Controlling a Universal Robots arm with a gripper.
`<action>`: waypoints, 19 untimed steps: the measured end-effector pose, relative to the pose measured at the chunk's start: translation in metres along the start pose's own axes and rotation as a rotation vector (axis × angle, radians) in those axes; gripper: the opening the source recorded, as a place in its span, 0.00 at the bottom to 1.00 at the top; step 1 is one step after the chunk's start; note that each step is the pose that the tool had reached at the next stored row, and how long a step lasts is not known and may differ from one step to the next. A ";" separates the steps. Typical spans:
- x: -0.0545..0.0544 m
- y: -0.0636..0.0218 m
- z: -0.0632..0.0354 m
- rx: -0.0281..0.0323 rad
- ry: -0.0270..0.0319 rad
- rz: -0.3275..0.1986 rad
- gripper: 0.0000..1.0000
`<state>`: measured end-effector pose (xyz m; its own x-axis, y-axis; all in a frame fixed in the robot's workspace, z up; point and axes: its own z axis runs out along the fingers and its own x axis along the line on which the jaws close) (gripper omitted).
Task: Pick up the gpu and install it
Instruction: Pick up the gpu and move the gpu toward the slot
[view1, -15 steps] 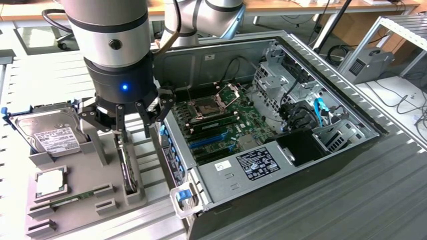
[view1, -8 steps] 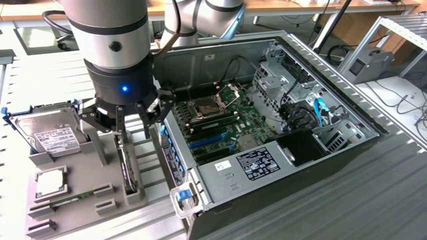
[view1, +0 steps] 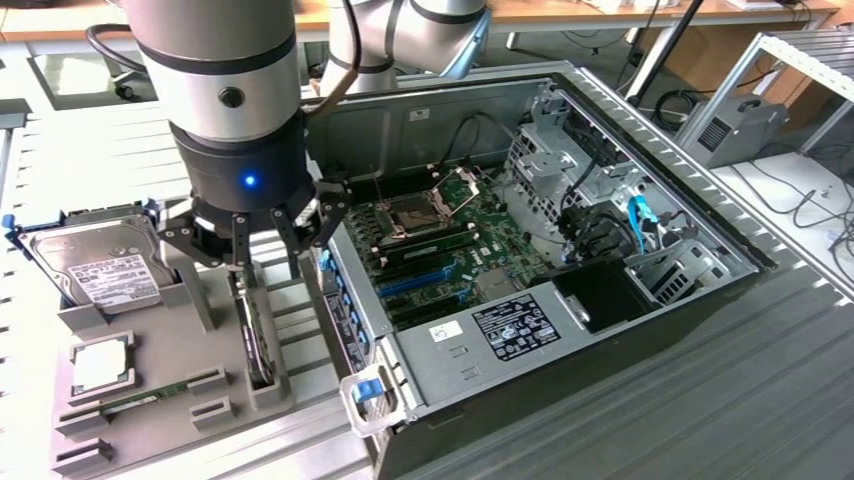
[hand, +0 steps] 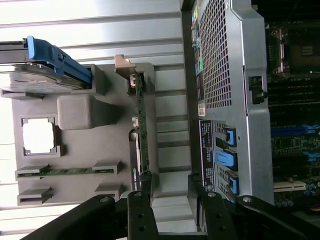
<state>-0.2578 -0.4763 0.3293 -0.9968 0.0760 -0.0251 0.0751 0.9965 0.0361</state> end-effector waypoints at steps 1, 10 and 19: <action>0.000 0.0000 0.0003 0.0000 0.0000 0.000 0.42; 0.000 -0.0001 0.0027 0.0001 0.0000 0.000 0.42; 0.000 -0.0001 0.0040 0.0000 0.0000 0.000 0.42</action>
<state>-0.2578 -0.4763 0.3253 -0.9968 0.0760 -0.0251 0.0751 0.9965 0.0361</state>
